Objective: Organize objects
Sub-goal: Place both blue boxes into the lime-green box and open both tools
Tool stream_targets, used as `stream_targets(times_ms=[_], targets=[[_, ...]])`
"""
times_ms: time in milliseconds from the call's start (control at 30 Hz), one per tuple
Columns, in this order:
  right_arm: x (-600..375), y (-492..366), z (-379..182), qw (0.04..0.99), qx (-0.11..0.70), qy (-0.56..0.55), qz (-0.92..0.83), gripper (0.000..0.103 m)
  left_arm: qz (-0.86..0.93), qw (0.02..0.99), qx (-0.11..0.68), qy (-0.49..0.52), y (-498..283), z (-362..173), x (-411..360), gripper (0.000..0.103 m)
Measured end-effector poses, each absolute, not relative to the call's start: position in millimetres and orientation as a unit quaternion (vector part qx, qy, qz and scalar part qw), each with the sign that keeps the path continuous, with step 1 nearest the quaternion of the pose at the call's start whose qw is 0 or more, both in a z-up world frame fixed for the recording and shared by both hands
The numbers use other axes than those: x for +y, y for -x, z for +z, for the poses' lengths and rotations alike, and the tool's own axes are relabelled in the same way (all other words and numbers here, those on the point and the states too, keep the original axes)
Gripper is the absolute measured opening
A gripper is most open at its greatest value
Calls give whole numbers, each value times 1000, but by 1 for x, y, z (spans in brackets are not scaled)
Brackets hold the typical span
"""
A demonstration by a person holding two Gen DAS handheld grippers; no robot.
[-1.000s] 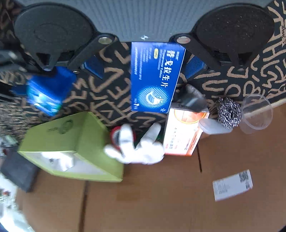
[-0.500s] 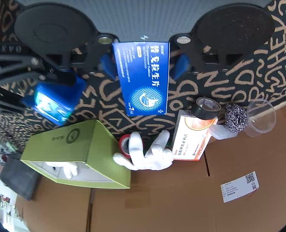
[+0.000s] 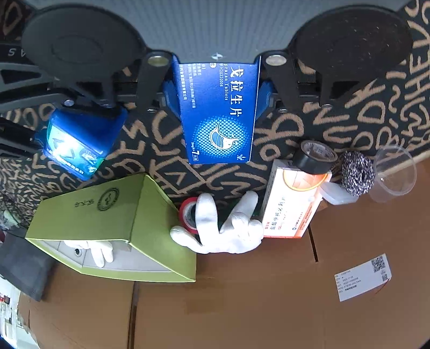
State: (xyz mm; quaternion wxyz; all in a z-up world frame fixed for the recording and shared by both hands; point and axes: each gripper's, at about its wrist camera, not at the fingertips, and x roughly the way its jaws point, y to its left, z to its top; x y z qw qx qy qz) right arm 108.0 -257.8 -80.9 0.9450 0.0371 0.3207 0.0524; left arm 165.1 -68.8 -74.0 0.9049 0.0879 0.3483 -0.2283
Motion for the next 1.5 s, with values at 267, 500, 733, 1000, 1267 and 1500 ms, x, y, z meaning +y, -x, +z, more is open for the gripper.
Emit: stream_targets(times_ms=[267, 500, 733, 1000, 1267, 1500], targets=[[-286, -77, -45, 954, 284, -71, 68, 59, -286, 908, 298, -64, -132, -15, -78, 59], [-326, -78, 15, 979, 203, -20, 13, 59, -314, 920, 232, -48, -151, 46, -127, 59], [-379, -132, 23, 979, 189, 0, -77, 59, -284, 926, 243, -58, -210, 41, -197, 59], [-409, -190, -22, 962, 260, -43, -67, 59, -255, 921, 288, -67, -249, 6, -229, 59], [-403, -218, -47, 951, 305, -31, -39, 74, -266, 923, 272, -55, -246, -4, -233, 93], [-401, -182, -37, 965, 255, -13, -66, 97, -255, 935, 237, -64, -217, 4, -212, 93]])
